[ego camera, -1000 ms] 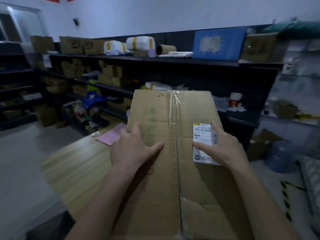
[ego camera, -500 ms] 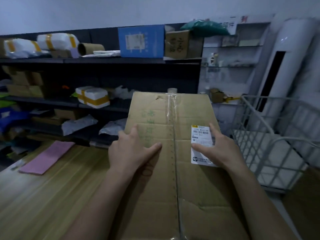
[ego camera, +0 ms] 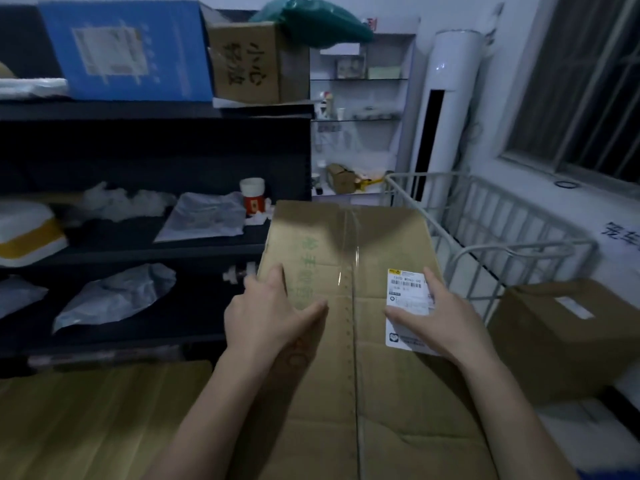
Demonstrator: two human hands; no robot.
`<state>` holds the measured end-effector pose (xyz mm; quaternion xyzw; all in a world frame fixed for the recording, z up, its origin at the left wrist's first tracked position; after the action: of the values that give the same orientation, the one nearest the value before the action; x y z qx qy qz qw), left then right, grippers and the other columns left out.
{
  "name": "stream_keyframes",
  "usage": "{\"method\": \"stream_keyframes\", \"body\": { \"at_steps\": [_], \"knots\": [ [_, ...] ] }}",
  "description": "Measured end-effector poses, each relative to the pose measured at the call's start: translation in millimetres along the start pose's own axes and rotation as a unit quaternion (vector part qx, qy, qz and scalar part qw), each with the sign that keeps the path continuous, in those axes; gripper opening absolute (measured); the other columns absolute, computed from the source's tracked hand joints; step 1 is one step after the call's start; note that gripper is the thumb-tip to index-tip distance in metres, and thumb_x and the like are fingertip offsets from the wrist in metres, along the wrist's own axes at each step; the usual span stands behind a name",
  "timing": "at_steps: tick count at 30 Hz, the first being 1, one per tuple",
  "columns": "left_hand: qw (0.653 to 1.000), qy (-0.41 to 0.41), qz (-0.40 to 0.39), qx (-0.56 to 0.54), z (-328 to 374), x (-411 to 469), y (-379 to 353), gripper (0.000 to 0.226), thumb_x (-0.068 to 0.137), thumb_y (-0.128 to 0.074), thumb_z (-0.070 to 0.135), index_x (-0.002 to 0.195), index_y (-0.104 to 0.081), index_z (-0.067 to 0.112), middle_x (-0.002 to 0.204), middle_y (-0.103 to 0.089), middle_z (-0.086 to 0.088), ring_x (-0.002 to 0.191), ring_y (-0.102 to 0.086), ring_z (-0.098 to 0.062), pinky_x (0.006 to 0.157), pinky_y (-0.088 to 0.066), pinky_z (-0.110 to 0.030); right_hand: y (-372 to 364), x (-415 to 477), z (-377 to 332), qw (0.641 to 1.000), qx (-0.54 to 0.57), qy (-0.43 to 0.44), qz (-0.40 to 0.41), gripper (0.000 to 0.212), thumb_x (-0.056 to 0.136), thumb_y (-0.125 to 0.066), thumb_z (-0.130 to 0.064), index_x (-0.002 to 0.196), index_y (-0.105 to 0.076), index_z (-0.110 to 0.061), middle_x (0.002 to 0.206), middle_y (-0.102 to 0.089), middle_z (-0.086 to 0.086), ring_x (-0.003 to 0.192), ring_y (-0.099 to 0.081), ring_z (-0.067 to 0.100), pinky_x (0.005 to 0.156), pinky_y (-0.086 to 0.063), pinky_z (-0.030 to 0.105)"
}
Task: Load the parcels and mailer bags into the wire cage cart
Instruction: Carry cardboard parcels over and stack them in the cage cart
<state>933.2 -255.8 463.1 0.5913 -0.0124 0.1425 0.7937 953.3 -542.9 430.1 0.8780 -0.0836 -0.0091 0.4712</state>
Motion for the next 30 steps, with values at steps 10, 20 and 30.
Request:
{"method": "stream_keyframes", "body": {
  "at_steps": [10,20,30],
  "knots": [
    [0.991,-0.111,-0.067,-0.012,67,51,-55,0.075,0.072,-0.054,0.085,0.116,-0.046,0.024,0.112,-0.049,-0.006,0.094,-0.060,-0.029,0.072,-0.049,-0.034,24,9,54,0.991,-0.036,-0.124,0.015,0.105,0.066,-0.066,-0.081,0.154,-0.032,-0.037,0.146,-0.053,-0.006,0.130,-0.051,0.021,0.100,-0.046,0.039],
    [0.969,-0.226,-0.093,-0.026,206,61,-97,0.090,0.071,-0.048,0.090,0.134,-0.038,0.027,0.125,-0.049,-0.013,0.104,-0.060,-0.037,0.074,-0.044,-0.038,94,-1,147,0.965,-0.059,-0.231,0.113,0.116,0.056,-0.057,-0.093,0.154,-0.028,-0.040,0.134,-0.056,-0.001,0.125,-0.052,0.023,0.095,-0.047,0.041],
    [0.950,-0.295,-0.106,-0.006,380,68,-162,0.088,0.069,-0.046,0.092,0.128,-0.039,0.028,0.125,-0.048,-0.012,0.097,-0.063,-0.035,0.067,-0.042,-0.035,166,32,281,0.942,-0.057,-0.296,0.146,0.109,0.063,-0.058,-0.088,0.155,-0.026,-0.040,0.135,-0.056,-0.002,0.124,-0.052,0.022,0.089,-0.047,0.040]
  ]
}}
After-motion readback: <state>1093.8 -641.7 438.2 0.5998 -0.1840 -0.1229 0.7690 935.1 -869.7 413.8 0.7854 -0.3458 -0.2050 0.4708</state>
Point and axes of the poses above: each hand's wrist, its own x-axis towards the middle knuckle, its own y-axis out of the back of the hand, z = x × y, the point moved 9 cm from there along x, towards the middle knuckle
